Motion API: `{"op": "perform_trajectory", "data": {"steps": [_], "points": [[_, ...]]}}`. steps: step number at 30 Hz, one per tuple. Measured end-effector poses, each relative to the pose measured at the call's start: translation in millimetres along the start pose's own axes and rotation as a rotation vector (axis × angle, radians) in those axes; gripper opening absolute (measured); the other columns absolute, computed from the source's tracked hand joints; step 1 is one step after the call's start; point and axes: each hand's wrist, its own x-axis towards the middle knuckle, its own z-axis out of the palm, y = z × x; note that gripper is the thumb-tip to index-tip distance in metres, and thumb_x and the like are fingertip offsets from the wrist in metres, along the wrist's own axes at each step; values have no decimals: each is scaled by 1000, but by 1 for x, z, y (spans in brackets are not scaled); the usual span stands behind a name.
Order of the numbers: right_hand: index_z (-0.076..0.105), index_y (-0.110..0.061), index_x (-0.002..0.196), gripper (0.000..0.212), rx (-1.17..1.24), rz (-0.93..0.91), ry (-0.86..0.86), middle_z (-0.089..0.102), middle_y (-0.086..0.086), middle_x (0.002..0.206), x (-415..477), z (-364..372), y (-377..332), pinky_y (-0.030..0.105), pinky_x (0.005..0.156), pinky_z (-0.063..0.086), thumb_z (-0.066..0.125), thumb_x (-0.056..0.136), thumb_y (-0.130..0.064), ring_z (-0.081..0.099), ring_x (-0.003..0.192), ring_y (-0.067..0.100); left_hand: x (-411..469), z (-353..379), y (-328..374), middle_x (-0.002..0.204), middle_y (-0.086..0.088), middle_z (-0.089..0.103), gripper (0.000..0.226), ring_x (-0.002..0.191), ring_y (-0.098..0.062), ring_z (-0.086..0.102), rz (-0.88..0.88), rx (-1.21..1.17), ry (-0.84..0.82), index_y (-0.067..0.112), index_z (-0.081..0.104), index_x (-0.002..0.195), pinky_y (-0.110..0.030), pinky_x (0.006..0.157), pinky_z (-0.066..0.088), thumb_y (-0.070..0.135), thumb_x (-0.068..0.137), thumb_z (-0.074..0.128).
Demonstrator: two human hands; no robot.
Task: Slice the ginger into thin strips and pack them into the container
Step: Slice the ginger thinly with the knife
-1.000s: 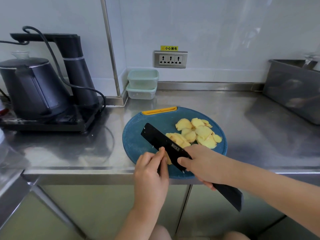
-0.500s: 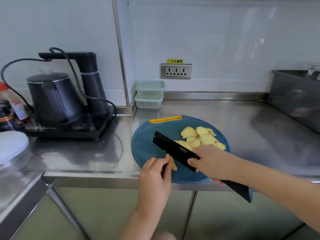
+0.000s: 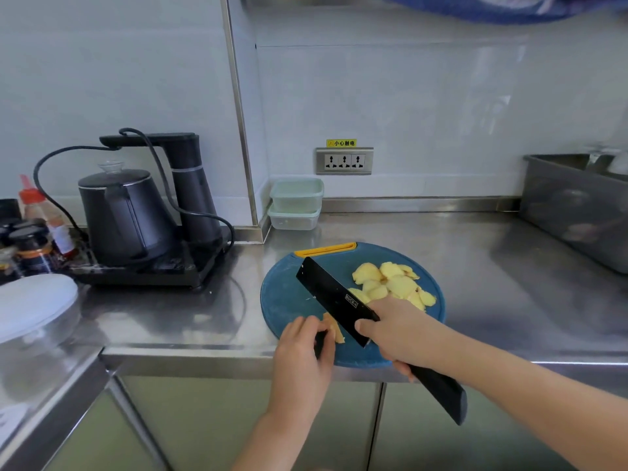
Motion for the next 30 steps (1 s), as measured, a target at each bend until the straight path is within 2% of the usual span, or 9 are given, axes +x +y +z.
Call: {"op": "perform_trajectory", "data": {"steps": [12, 17, 25, 30], "points": [[46, -9, 90, 21, -46, 39, -56, 50, 8, 48, 6, 4, 1, 23, 38, 40, 40, 100, -26, 44, 28, 16, 1, -1, -3, 72, 17, 47, 20, 66, 0, 40, 24, -26, -14, 15, 60, 74, -6, 62, 35, 6, 76, 77], [44, -11, 85, 19, -20, 63, -59, 42, -1, 32, 8, 4, 2, 20, 37, 39, 42, 99, -24, 40, 23, 14, 0, -1, -7, 74, 14, 53, 19, 68, -4, 44, 31, -30, -28, 16, 61, 74, -11, 63, 38, 4, 76, 76], [45, -6, 87, 21, 45, 34, -97, 46, 7, 40, 11, 4, 9, 27, 45, 43, 43, 99, -23, 42, 28, 19, 2, -1, -5, 74, 12, 54, 20, 69, -5, 44, 38, -32, -30, 16, 63, 75, -15, 62, 40, 1, 75, 76], [45, -6, 85, 23, 39, 26, -99, 48, 12, 47, 11, 5, 11, 24, 42, 42, 41, 100, -23, 42, 31, 19, 2, 0, -6, 71, 13, 53, 21, 67, -5, 43, 49, -27, -11, 15, 62, 73, -14, 60, 39, 0, 73, 78]]}}
